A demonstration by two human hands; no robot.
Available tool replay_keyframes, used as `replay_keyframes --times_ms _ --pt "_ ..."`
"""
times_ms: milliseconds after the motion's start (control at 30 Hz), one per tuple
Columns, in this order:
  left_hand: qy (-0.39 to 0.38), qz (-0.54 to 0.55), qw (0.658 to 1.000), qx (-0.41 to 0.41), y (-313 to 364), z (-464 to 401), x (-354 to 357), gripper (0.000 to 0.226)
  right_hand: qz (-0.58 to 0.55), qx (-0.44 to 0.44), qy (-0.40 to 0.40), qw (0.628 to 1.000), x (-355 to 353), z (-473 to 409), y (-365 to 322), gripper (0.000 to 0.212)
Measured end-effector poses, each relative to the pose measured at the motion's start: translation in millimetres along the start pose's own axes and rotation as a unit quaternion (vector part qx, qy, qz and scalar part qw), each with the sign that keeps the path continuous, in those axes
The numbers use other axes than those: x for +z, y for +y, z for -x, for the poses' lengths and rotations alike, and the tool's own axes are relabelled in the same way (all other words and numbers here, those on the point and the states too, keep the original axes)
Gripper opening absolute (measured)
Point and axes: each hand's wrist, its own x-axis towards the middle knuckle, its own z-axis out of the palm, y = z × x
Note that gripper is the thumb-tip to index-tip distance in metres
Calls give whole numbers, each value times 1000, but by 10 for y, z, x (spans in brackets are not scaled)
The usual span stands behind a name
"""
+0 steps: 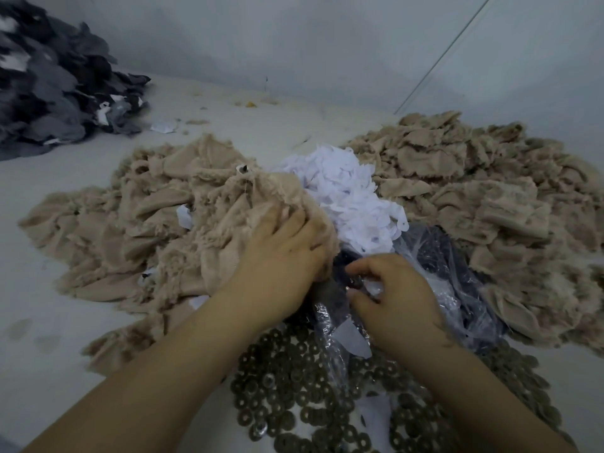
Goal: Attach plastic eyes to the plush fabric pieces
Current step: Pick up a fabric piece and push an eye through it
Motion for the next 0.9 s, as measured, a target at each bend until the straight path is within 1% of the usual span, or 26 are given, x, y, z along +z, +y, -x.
replay_keyframes --times_ms 67,133,200,267,300,367,400,467,567,633,700,767,800,867,900 --pt "-33 -21 999 -37 -120 -4 17 38 10 -14 -4 1000 2 -63 22 27" --pt "-20 -18 997 -66 -247 8 45 30 27 -15 -17 999 16 -93 59 27" --pt "-17 -15 997 -76 -294 9 100 26 36 -13 -23 999 45 -99 94 28" --pt "-25 -38 998 -50 -214 -17 149 26 37 -9 -24 999 75 -88 117 29" --pt "-18 -34 999 -36 -152 -28 177 31 37 -8 -24 999 86 -79 129 30" --pt "17 1 999 -28 -51 -59 197 40 34 -5 -20 999 83 -68 151 29" --pt "35 15 999 -30 0 -80 188 40 30 -4 -15 999 70 -65 163 28" --pt "69 34 997 -28 104 -115 165 35 17 -4 -1 1000 28 -66 192 24" --pt "100 70 992 18 298 -176 126 30 5 -3 17 1000 -50 -67 241 18" --pt "120 91 987 58 441 -219 118 26 -5 3 42 999 -106 -59 279 22" --pt "138 124 979 88 582 -277 115 20 -25 15 92 995 -191 -39 309 28" --pt "135 167 970 112 718 -357 104 15 -31 16 144 989 -292 -38 369 26" --pt "127 184 967 122 791 -404 90 14 -25 21 156 987 -349 -38 403 26" --pt "119 200 962 144 927 -518 67 10 -2 44 159 986 -474 -48 476 24" --pt "114 204 961 150 994 -583 58 8 31 58 151 986 -510 -46 556 22"
